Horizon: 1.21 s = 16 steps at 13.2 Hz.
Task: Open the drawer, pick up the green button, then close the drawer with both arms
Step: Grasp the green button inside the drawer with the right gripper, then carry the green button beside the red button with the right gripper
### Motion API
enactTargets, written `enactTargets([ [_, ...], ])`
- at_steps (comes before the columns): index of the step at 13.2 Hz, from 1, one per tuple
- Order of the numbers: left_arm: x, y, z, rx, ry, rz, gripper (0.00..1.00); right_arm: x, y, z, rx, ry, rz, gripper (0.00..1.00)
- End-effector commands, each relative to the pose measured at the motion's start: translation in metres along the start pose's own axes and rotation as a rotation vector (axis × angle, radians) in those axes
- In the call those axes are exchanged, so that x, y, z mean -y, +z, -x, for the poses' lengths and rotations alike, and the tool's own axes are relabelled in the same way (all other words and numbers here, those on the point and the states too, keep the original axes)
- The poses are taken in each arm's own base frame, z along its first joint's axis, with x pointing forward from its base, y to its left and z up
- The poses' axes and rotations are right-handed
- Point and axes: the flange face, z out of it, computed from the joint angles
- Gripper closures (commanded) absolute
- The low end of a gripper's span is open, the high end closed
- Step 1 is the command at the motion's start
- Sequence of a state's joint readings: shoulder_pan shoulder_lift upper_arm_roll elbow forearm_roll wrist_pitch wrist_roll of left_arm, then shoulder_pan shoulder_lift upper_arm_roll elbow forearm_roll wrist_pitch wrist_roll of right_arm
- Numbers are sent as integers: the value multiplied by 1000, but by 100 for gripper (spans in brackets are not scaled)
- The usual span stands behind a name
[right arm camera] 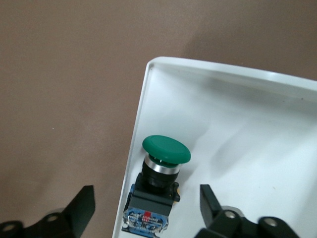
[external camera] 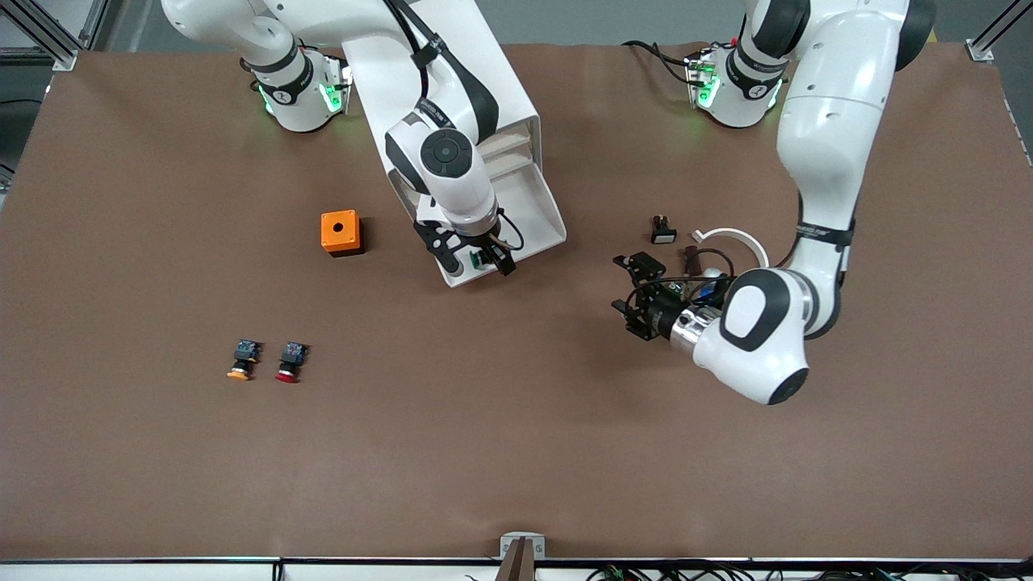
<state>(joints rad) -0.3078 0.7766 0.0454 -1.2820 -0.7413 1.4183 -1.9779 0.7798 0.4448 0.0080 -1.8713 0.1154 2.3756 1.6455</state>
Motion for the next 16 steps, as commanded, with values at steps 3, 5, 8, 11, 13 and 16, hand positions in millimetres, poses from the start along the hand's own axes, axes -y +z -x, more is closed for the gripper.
enactTargets([
  [3,51,-47,17,-53,100,100,1,-2,1,6,-13,27,-7,53],
  [5,72,-72,15,-91,155,162,1,-1,-1,4,-12,31,-4,78],
  [8,102,-98,12,-241,267,264,1,2,-7,1,-11,29,-12,97],
  [11,126,-119,8,-362,395,320,1,20,-54,-32,-9,-50,-16,98],
  [13,125,-117,6,-480,507,315,1,31,-85,-73,-6,-134,25,98],
  [16,131,-123,6,-531,747,272,1,35,-116,-140,-9,-296,5,98],
])
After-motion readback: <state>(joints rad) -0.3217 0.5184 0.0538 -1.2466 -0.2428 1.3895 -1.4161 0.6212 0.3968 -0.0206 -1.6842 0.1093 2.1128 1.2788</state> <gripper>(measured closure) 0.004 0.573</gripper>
